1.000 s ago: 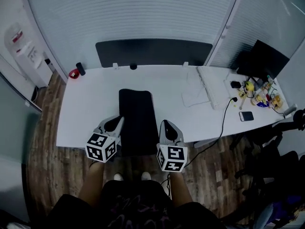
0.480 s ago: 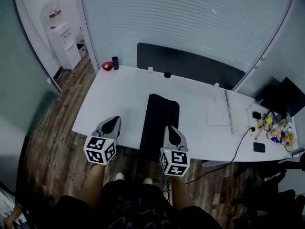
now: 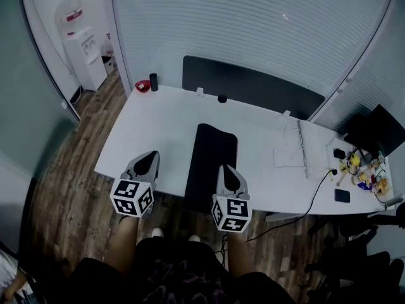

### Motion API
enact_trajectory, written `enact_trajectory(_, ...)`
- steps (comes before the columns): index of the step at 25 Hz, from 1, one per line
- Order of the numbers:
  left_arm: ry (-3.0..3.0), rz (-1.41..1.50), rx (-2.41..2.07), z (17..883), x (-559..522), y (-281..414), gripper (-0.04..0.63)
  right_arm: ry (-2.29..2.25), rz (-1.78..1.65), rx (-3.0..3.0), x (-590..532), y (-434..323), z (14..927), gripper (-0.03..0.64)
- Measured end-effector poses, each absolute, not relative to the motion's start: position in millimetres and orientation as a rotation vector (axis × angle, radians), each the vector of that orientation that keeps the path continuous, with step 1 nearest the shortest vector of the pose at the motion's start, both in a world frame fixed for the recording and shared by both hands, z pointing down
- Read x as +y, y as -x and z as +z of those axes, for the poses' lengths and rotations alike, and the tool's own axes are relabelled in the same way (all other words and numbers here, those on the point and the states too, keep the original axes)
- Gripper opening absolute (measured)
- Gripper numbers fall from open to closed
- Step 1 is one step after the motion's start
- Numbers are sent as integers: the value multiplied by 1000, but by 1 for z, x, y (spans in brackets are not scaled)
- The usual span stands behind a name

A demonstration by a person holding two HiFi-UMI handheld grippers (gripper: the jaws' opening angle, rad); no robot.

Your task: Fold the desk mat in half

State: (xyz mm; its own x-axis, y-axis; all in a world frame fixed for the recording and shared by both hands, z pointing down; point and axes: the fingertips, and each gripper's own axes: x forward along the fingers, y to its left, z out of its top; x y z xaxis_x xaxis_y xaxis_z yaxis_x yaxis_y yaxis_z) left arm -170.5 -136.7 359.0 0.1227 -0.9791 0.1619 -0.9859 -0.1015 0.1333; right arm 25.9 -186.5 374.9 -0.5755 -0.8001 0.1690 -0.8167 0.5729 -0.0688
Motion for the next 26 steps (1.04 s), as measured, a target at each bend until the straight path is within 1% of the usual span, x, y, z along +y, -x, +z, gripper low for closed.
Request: enact_trajectory(26, -2254, 31, -1901, 356, -156, 151, -2, -1439, 202, -2656, -196, -45, 375, 5)
